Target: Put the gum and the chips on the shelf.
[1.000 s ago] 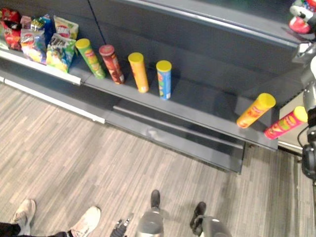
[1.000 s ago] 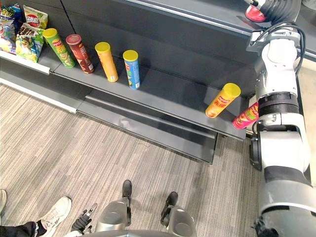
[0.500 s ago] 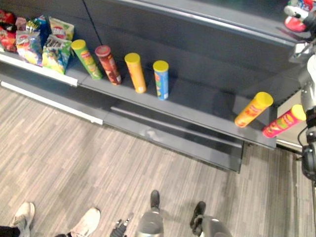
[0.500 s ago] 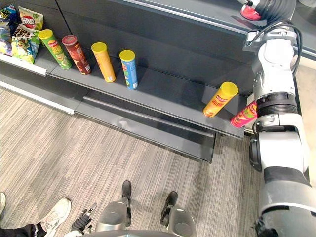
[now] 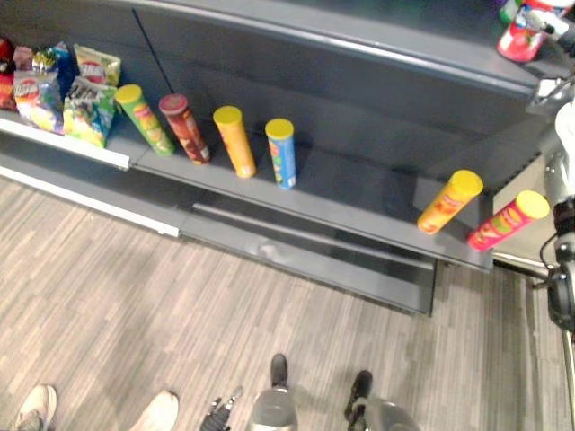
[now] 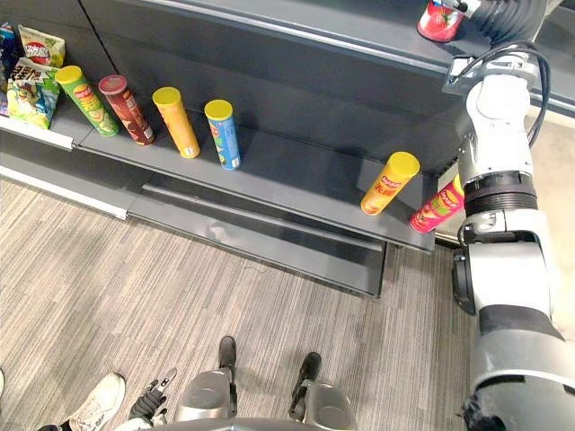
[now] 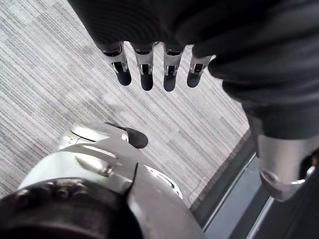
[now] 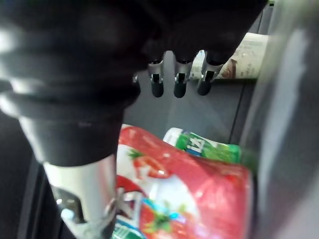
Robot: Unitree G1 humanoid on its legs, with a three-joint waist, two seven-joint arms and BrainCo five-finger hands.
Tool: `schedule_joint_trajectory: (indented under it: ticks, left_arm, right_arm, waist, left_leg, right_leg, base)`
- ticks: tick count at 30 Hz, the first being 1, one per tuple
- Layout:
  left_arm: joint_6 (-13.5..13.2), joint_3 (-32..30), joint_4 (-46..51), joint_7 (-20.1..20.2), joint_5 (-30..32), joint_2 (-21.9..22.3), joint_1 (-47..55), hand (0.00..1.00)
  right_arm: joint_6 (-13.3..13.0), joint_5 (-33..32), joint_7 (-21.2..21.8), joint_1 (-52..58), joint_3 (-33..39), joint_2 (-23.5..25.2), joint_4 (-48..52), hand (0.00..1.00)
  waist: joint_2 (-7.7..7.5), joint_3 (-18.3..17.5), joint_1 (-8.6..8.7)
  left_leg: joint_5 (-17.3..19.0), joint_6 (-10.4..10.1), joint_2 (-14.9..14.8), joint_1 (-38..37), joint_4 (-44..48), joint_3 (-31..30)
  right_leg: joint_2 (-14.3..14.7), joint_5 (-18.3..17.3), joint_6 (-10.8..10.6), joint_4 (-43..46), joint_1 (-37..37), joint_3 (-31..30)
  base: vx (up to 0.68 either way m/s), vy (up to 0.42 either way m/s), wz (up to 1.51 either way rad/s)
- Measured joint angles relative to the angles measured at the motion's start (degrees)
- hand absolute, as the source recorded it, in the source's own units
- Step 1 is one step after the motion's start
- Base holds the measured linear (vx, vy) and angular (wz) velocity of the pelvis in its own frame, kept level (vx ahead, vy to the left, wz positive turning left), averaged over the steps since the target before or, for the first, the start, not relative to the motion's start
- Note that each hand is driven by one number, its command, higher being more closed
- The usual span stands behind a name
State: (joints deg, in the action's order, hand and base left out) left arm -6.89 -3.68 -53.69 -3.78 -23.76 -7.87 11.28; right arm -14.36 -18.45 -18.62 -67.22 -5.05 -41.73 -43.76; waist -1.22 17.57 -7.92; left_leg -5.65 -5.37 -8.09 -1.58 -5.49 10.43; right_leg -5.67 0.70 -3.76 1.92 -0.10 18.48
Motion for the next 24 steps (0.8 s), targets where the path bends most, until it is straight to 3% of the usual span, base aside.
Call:
schedule_joint_trajectory:
  ticks: [8,11,14,15,17,20,24]
  left_arm:
    - [0.0,0.0,-1.2,-0.4,0.5,0.0,0.2,0.0]
    - [0.0,-0.1,-1.7,-0.4,2.0,0.0,0.3,0.0]
    - [0.0,-0.1,-3.5,-0.4,2.6,0.0,0.8,0.0]
    - [-0.1,-0.2,-3.7,-0.4,2.6,-0.1,1.5,0.0]
    - [-0.1,-0.4,-4.3,-0.4,2.6,-0.1,1.4,0.0]
    - [-0.2,-0.8,-5.4,-0.8,2.6,0.0,1.3,0.0]
    - [-0.6,-1.3,-5.7,-2.4,2.5,0.3,2.0,0.0]
  right_arm:
    - [-8.9,3.1,-6.9,0.1,0.2,0.0,9.3,0.0]
    - [-10.2,3.4,-7.4,1.7,0.3,0.6,16.6,0.0]
    - [-10.2,2.5,-6.9,6.6,0.9,4.8,27.8,0.0]
    - [-9.6,2.1,-5.6,11.1,1.6,9.0,35.2,0.0]
    - [-8.6,2.0,-4.5,14.3,1.7,12.0,39.9,0.0]
    - [-3.3,-0.5,-0.7,22.4,-0.3,19.4,48.6,0.0]
    - [2.7,-0.7,5.9,33.9,-12.5,27.7,53.7,0.0]
  waist:
    - [-0.03,-4.7,0.04]
    - [-0.15,-5.6,-0.04]
    - [-0.71,-8.1,0.98]
    - [-1.1,-9.1,1.42]
    - [-1.15,-9.2,1.46]
    - [-1.2,-9.4,1.74]
    - [-1.54,-9.8,2.59]
  left_leg:
    - [0.4,-0.5,-0.9,-1.0,-0.3,0.4]
    - [0.6,-0.8,-1.1,-1.6,-0.3,1.4]
    - [0.8,-1.0,-1.3,-1.7,-0.4,1.9]
    - [0.9,-1.1,-1.5,-1.9,-0.3,2.5]
    - [1.0,-1.1,-1.6,-2.3,-0.3,3.1]
    - [1.4,-1.2,-1.6,-2.8,-0.3,3.8]
    - [1.9,-1.5,-1.6,-2.9,-0.3,4.7]
  right_leg:
    - [1.2,0.5,0.3,-2.0,1.6,-0.3]
    - [1.4,0.4,0.2,-2.3,1.8,-1.1]
    - [1.7,0.3,0.0,-2.7,1.7,-1.7]
    - [1.9,0.3,0.0,-2.7,1.7,-2.1]
    - [1.9,0.3,0.0,-2.6,1.7,-2.7]
    - [1.9,0.3,0.0,-2.6,1.5,-3.4]
    - [2.0,0.4,0.0,-2.6,1.3,-4.3]
  base:
    - [0.01,-0.011,-0.03]
    - [-0.01,-0.007,-0.17]
    - [0.02,-0.011,-0.13]
    - [0.02,-0.009,-0.09]
    - [0.01,-0.005,-0.18]
    - [-0.01,0.005,-0.14]
    - [0.02,0.006,-0.1]
